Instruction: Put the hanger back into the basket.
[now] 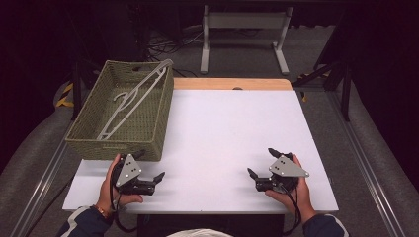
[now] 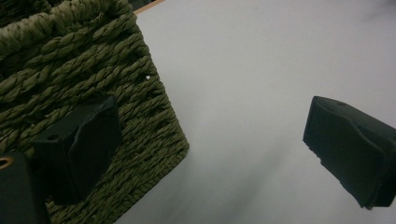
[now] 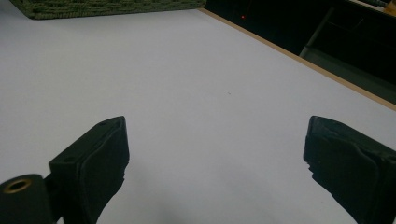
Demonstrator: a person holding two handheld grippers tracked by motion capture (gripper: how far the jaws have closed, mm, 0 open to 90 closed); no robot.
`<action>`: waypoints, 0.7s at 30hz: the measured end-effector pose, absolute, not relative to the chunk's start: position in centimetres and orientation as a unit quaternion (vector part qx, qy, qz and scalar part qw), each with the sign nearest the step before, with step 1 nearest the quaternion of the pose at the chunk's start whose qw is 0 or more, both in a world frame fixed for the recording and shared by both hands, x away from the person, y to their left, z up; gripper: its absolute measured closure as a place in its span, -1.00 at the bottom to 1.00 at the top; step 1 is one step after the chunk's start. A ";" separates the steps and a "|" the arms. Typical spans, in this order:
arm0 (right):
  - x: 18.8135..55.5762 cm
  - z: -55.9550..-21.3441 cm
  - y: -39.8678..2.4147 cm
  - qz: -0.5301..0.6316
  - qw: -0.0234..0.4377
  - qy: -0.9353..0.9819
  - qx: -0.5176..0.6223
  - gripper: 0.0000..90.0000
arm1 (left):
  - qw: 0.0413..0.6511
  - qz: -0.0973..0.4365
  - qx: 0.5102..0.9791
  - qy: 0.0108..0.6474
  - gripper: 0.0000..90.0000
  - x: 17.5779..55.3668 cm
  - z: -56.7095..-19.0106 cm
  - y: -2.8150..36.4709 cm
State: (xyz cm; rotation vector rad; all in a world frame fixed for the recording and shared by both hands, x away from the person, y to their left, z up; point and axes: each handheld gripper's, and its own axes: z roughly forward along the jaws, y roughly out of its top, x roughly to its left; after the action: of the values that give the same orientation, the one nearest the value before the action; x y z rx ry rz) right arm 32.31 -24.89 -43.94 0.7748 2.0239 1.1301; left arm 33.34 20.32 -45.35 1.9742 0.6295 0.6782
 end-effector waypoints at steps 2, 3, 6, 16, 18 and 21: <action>32.4 -44.0 -24.9 0.433 0.342 0.779 0.297 -0.83 | 0.467 0.272 0.801 0.256 -0.89 33.3 -45.4 20.3; 32.4 -44.0 -24.9 0.433 0.342 0.779 0.297 -0.83 | 0.467 0.271 0.802 0.256 -0.89 33.3 -45.4 20.3; 32.4 -43.9 -24.8 0.432 0.345 0.779 0.296 -0.82 | 0.476 0.270 0.797 0.257 -0.89 33.2 -45.2 20.6; 32.3 -43.9 -24.7 0.428 0.345 0.781 0.296 -0.82 | 0.478 0.266 0.797 0.257 -0.89 33.2 -45.2 20.6; 32.3 -43.9 -24.8 0.429 0.345 0.781 0.296 -0.83 | 0.477 0.268 0.798 0.254 -0.89 33.3 -45.2 20.6; 32.3 -43.9 -24.8 0.430 0.345 0.780 0.296 -0.83 | 0.476 0.263 0.799 0.255 -0.89 33.3 -45.2 20.4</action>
State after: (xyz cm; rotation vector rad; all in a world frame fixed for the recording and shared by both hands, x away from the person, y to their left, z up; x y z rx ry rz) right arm 32.25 -24.84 -43.85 0.7692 2.0249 1.1178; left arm 33.32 20.44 -45.23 1.9536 0.6237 0.6429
